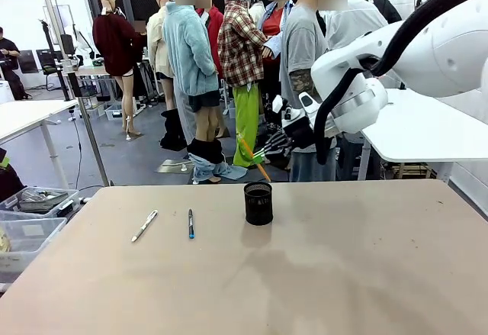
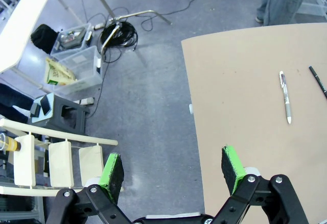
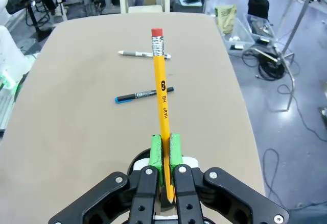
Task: Place the pens into the pen holder.
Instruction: Pick up a writing instrument from the table and place it into the Pen holder.
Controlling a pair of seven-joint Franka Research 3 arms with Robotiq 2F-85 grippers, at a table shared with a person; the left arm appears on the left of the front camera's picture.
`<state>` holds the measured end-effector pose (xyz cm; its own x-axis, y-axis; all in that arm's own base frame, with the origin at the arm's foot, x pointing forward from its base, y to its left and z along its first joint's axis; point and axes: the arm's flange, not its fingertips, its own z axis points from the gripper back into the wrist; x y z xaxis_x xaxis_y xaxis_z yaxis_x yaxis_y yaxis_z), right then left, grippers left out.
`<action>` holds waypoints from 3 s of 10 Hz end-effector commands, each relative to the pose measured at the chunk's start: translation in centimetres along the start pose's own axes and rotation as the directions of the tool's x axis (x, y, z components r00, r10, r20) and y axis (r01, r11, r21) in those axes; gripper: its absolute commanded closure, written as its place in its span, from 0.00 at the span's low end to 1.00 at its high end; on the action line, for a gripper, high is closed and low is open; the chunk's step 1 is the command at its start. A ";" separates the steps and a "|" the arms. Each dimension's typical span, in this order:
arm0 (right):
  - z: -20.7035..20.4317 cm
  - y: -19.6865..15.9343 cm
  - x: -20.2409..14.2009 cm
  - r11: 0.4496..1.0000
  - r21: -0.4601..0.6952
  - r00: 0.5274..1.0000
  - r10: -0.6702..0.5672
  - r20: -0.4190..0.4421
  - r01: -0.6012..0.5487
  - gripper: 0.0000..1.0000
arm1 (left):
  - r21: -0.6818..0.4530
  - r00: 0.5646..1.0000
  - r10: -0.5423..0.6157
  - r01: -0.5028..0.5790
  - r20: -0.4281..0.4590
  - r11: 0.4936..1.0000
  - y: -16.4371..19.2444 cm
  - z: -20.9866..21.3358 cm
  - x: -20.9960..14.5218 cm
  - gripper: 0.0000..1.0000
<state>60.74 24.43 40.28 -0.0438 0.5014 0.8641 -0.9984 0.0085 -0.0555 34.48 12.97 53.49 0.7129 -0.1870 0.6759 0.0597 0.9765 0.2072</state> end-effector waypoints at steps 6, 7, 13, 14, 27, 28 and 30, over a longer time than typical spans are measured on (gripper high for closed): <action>-1.7 -3.4 -0.6 0.997 0.064 0.999 -0.040 -0.003 0.040 1.00 | 0.003 1.000 -0.002 0.002 -0.001 1.000 0.2 0.0 -0.1 0.00; -1.9 -3.5 -1.0 0.995 0.090 0.999 -0.051 0.007 0.050 1.00 | 0.003 1.000 -0.002 0.002 -0.001 1.000 0.2 0.0 -0.1 0.00; -1.2 -2.1 -0.2 0.999 -0.002 0.999 -0.032 -0.041 0.032 1.00 | 0.003 1.000 -0.002 0.002 -0.001 1.000 0.2 0.0 -0.1 0.00; -0.9 -1.6 0.4 1.000 0.003 1.000 -0.010 -0.020 0.010 1.00 | 0.003 1.000 -0.002 0.002 -0.001 1.000 0.2 0.0 -0.1 0.00; -4.7 -1.7 -4.8 0.985 0.152 0.996 -0.080 -0.031 0.084 0.84 | 0.003 1.000 -0.002 0.002 -0.001 1.000 0.2 0.0 -0.1 0.00; -4.5 -1.5 -4.9 0.987 0.135 0.996 -0.078 -0.044 0.083 0.64 | 0.003 1.000 -0.002 0.002 -0.001 1.000 0.2 0.0 -0.1 0.00; -3.6 -1.2 -4.8 0.990 0.110 0.996 -0.077 -0.054 0.082 0.39 | 0.003 1.000 -0.002 0.002 -0.001 1.000 0.2 0.0 -0.1 0.00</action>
<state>62.92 25.45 34.13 0.0229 0.5154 0.8566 -0.9950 -0.0716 0.0697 34.47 12.97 53.49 0.7129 -0.1870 0.6759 0.0597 0.9765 0.2072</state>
